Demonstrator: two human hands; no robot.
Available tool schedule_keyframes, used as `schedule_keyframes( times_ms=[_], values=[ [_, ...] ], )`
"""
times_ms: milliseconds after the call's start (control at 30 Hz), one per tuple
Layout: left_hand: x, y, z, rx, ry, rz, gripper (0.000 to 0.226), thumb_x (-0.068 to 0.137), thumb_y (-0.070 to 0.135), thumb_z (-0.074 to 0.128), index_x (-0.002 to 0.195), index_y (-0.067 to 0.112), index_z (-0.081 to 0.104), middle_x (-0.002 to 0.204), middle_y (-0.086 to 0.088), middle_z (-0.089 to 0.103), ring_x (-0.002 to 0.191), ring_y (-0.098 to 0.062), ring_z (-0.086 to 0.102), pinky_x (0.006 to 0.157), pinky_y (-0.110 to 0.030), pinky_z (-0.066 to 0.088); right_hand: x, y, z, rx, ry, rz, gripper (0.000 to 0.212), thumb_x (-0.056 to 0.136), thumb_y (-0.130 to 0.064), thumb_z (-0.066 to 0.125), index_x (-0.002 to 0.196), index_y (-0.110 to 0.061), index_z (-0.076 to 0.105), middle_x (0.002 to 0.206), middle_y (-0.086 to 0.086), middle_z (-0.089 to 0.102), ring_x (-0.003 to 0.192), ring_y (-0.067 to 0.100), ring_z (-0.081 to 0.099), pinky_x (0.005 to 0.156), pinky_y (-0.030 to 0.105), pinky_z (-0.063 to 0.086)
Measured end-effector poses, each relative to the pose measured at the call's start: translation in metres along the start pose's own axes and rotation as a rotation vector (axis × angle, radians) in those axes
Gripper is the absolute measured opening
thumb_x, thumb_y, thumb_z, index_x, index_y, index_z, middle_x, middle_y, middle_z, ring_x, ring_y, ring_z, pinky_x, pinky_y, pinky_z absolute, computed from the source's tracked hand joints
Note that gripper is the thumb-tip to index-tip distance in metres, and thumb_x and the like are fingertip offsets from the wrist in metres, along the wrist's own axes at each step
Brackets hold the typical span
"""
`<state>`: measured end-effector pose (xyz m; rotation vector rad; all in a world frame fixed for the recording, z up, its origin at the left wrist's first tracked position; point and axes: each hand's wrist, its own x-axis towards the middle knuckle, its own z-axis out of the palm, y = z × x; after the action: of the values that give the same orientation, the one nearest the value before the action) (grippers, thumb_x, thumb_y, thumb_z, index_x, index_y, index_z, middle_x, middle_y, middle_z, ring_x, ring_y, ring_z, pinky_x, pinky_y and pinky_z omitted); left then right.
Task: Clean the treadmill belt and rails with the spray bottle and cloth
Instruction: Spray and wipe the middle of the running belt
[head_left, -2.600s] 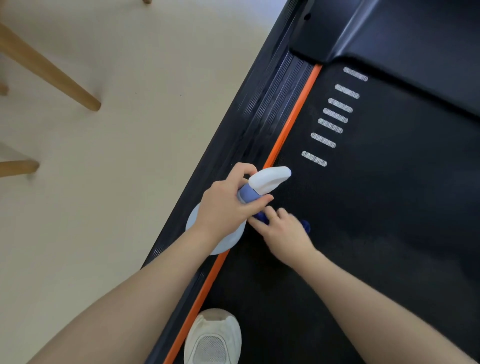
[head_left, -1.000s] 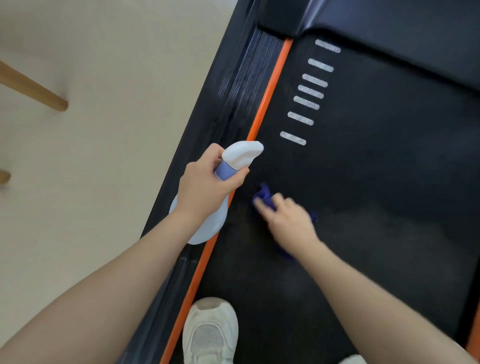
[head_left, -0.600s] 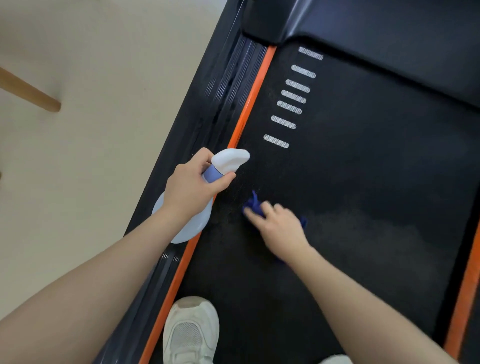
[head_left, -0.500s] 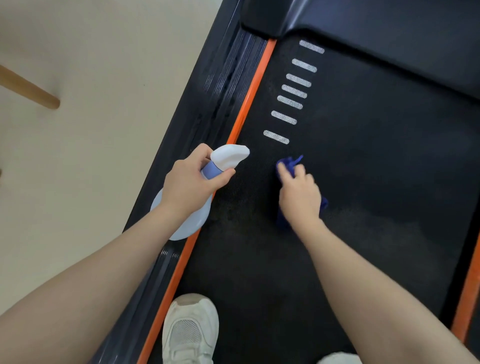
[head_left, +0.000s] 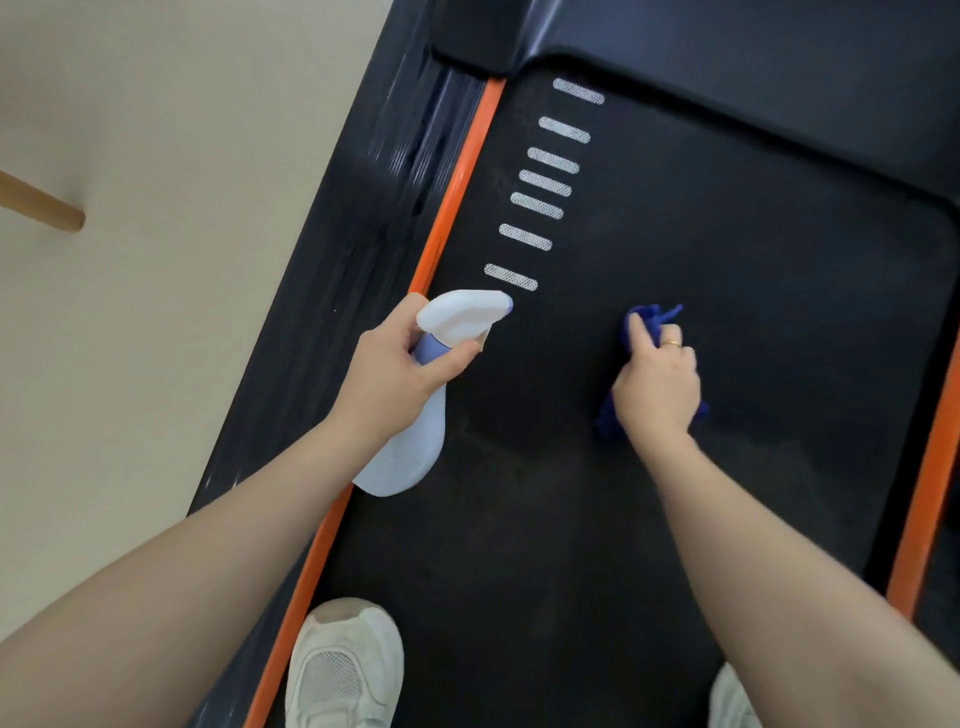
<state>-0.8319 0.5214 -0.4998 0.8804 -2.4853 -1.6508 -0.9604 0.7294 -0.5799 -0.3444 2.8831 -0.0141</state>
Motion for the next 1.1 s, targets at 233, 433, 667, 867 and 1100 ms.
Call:
schedule_keyframes(
  times_ms=[233, 433, 667, 867, 1100],
  values=[
    [-0.011, -0.005, 0.015, 0.043, -0.030, -0.057, 0.026, 0.085, 0.022, 0.068, 0.105, 0.014, 0.053, 0.089, 0.002, 0.061, 0.080, -0.006, 0.058, 0.068, -0.020, 0.045, -0.058, -0.015, 0.018, -0.050, 0.008, -0.777, 0.071, 0.044, -0.008, 0.081, 0.113, -0.018, 0.067, 0.087, 0.008, 0.062, 0.059, 0.027, 0.053, 0.043, 0.026, 0.039],
    [-0.034, -0.006, 0.005, 0.041, -0.082, -0.202, 0.034, 0.086, 0.024, 0.067, 0.118, 0.020, 0.058, 0.091, 0.001, 0.065, 0.088, -0.009, 0.060, 0.076, -0.019, 0.045, -0.061, 0.020, 0.007, -0.123, -0.032, -0.522, 0.066, 0.054, 0.002, 0.073, 0.118, -0.011, 0.063, 0.096, 0.017, 0.061, 0.064, 0.033, 0.053, 0.051, 0.033, 0.042],
    [-0.034, 0.021, 0.015, -0.114, -0.209, -0.185, 0.021, 0.085, 0.008, 0.067, 0.095, 0.027, 0.065, 0.069, 0.021, 0.061, 0.071, 0.005, 0.057, 0.065, -0.007, 0.043, -0.074, 0.029, -0.028, -0.213, -0.531, -0.877, 0.060, 0.097, -0.010, 0.037, 0.148, -0.030, 0.013, 0.139, 0.006, 0.030, 0.111, 0.028, 0.040, 0.084, 0.037, 0.041],
    [-0.042, 0.035, 0.044, -0.067, -0.226, -0.219, 0.011, 0.088, 0.019, 0.066, 0.098, 0.024, 0.067, 0.062, 0.014, 0.062, 0.057, 0.005, 0.056, 0.048, -0.006, 0.039, -0.046, 0.089, -0.042, 0.127, -0.415, -0.528, 0.048, 0.098, -0.023, 0.041, 0.145, -0.027, 0.030, 0.122, 0.005, 0.042, 0.099, 0.027, 0.050, 0.080, 0.037, 0.046],
    [-0.078, 0.046, 0.078, -0.069, -0.231, -0.264, 0.014, 0.087, 0.018, 0.066, 0.100, 0.012, 0.065, 0.065, 0.009, 0.064, 0.064, -0.010, 0.060, 0.062, -0.015, 0.048, -0.045, 0.123, -0.052, 0.313, -0.316, -0.492, 0.046, 0.096, -0.019, 0.046, 0.141, -0.024, 0.039, 0.107, -0.005, 0.042, 0.093, 0.022, 0.052, 0.077, 0.034, 0.044]
  ],
)
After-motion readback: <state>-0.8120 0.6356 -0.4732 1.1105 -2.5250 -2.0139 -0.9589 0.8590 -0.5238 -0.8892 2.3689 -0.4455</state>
